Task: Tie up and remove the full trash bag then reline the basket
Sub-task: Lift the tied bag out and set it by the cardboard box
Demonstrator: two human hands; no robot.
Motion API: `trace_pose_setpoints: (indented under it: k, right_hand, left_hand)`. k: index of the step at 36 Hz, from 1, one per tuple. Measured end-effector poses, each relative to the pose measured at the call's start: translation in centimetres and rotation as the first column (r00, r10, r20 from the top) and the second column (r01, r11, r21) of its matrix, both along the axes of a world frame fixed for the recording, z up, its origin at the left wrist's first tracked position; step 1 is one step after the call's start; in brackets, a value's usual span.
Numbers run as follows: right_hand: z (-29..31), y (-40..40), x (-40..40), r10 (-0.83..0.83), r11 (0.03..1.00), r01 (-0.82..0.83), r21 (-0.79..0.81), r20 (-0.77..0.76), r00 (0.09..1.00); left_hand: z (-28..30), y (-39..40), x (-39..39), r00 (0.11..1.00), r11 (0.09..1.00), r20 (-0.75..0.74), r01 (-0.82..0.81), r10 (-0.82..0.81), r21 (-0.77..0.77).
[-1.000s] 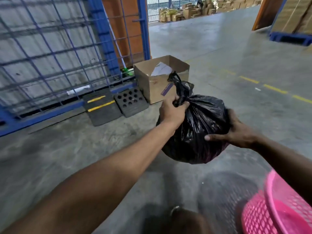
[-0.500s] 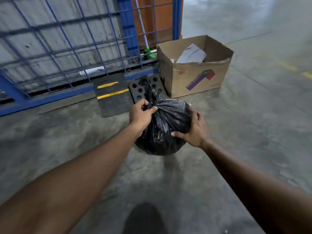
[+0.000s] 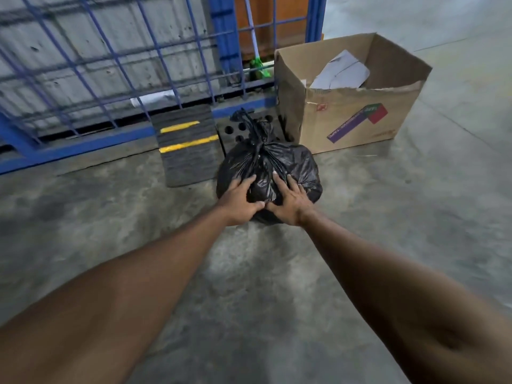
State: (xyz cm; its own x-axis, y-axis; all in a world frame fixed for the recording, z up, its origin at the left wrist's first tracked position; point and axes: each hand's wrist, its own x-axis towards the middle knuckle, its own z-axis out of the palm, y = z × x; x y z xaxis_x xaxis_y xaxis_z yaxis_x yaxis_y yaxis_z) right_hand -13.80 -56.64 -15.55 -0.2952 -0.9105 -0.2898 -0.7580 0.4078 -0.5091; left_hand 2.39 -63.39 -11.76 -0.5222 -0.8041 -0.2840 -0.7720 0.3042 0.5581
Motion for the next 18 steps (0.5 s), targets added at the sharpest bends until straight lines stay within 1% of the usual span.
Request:
trace_pose_setpoints:
  k: [3, 5, 10, 14, 18]
  right_hand:
    - [1.1, 0.7, -0.7, -0.013, 0.999, 0.013, -0.029, -0.002, 1.000]
    - [2.4, 1.7, -1.2, -0.048, 0.996, 0.046, -0.071, -0.020, 0.999]
    - [7.5, 6.3, -2.4, -0.101, 0.983, 0.090, -0.160, -0.066, 0.993]
    - [12.5, 11.4, -2.8, -0.080, 0.986, 0.067, -0.156, -0.082, 0.993]
    - [17.8, 17.8, -1.8, -0.072, 0.986, 0.049, -0.158, -0.146, 0.987]
  left_hand:
    - [0.7, 0.6, 0.5, 0.998, 0.994, -0.040, -0.059, 0.056, -0.090]
    - [1.9, 1.2, 1.0, 0.997, 0.988, -0.064, -0.061, 0.052, -0.145]
    - [6.0, 4.2, 1.8, 0.995, 0.977, -0.080, 0.040, -0.057, -0.208]
    - [9.2, 7.8, 2.2, 0.987, 0.962, -0.089, 0.111, -0.137, -0.249]
    - [11.8, 12.3, 2.8, 0.966, 0.943, -0.088, 0.213, -0.242, -0.255]
